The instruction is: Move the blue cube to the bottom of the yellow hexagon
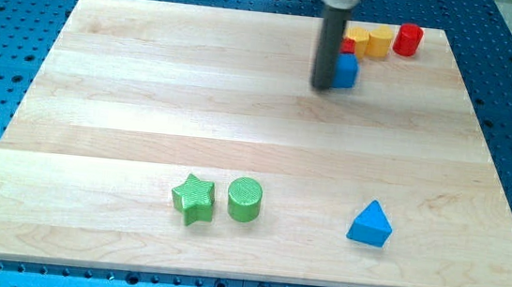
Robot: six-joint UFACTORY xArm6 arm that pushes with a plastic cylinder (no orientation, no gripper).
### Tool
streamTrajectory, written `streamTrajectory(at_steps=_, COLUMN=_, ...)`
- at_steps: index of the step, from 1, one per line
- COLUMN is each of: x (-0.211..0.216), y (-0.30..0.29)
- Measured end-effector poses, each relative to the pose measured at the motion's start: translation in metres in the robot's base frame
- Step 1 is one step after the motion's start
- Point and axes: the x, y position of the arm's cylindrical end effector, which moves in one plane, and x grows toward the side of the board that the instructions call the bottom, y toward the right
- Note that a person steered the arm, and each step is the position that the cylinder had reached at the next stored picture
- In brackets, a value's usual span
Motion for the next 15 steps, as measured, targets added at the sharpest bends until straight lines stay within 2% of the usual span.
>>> streamTrajectory(at_steps=1, x=0.006, y=0.004)
streamTrajectory(at_steps=2, x=0.039, y=-0.020)
streamTrajectory(at_steps=3, x=0.050, y=-0.005)
streamTrajectory(at_steps=7, x=0.042, y=0.068)
streamTrajectory(at_steps=8, x=0.015, y=0.068)
streamTrajectory(at_steps=10, x=-0.005, y=0.074)
streamTrajectory(at_steps=11, x=-0.005, y=0.074)
streamTrajectory(at_steps=12, x=0.017, y=0.062)
streamTrajectory(at_steps=14, x=-0.014, y=0.054)
streamTrajectory(at_steps=15, x=0.010, y=0.063)
